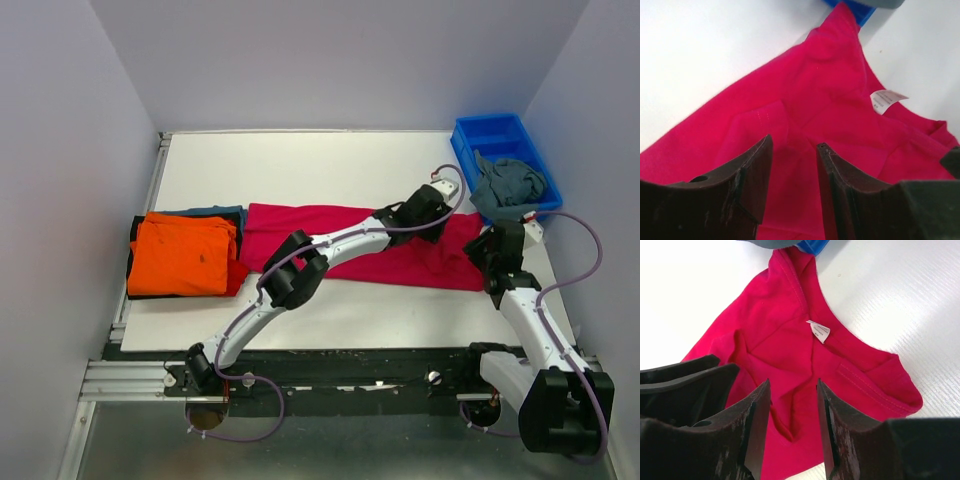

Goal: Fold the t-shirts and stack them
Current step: Fold the other side of the tshirt into a rectangle

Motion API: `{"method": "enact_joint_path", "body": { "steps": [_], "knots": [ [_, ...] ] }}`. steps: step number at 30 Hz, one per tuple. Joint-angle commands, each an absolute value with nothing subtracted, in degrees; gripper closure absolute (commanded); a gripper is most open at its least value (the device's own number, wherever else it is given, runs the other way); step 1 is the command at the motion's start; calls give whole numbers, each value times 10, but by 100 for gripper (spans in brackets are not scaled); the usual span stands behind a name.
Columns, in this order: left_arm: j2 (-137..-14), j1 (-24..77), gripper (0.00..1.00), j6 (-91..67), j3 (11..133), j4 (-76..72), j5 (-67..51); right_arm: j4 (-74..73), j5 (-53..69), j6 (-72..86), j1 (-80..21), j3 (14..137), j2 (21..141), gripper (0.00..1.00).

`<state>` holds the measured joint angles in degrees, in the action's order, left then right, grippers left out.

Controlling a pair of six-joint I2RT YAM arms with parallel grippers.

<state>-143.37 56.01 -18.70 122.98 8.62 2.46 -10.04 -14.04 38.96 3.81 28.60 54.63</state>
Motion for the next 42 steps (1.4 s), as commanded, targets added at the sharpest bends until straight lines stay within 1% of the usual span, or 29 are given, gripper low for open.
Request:
{"method": "enact_joint_path", "body": {
  "steps": [1,6,7,8,9,13,16,18,21,24,32,34,36,38,39,42],
  "knots": [
    [-1449,563,48,-191,1250,95,24,-90,-135,383,38,287,550,50],
    [-1457,562,52,-189,1251,92,26,-91,-136,384,38,287,548,50],
    [-1458,562,54,-188,1252,89,20,-90,-137,384,38,287,548,50],
    [-1461,562,58,-187,1254,87,13,-91,-138,384,38,287,548,50],
    [-1462,563,60,-187,1258,88,11,-90,-138,386,38,287,547,50],
    [-1481,562,56,-184,1280,101,18,-91,-137,384,38,287,548,50],
    [-1487,562,48,-180,1290,107,29,-90,-137,384,38,287,547,50],
    [-1488,562,46,-175,1289,105,33,-90,-137,384,40,287,546,50],
    [-1491,562,47,-167,1292,105,47,-90,-136,384,40,287,547,50],
    [-1492,562,53,-159,1292,105,61,-89,-134,384,39,287,548,50],
    [-1503,562,52,-154,1298,110,66,-88,-132,384,40,287,551,50],
    [-1503,562,57,-154,1299,110,64,-87,-132,384,40,287,551,50],
    [-1500,562,80,-150,1300,110,61,-87,-131,384,40,287,553,50],
    [-1492,562,97,-146,1298,113,66,-87,-131,384,40,287,555,50],
    [-1484,562,100,-143,1293,113,68,-85,-131,384,40,288,556,50],
    [-1451,562,100,-132,1270,109,72,-85,-127,384,41,292,564,50]
  ]
}}
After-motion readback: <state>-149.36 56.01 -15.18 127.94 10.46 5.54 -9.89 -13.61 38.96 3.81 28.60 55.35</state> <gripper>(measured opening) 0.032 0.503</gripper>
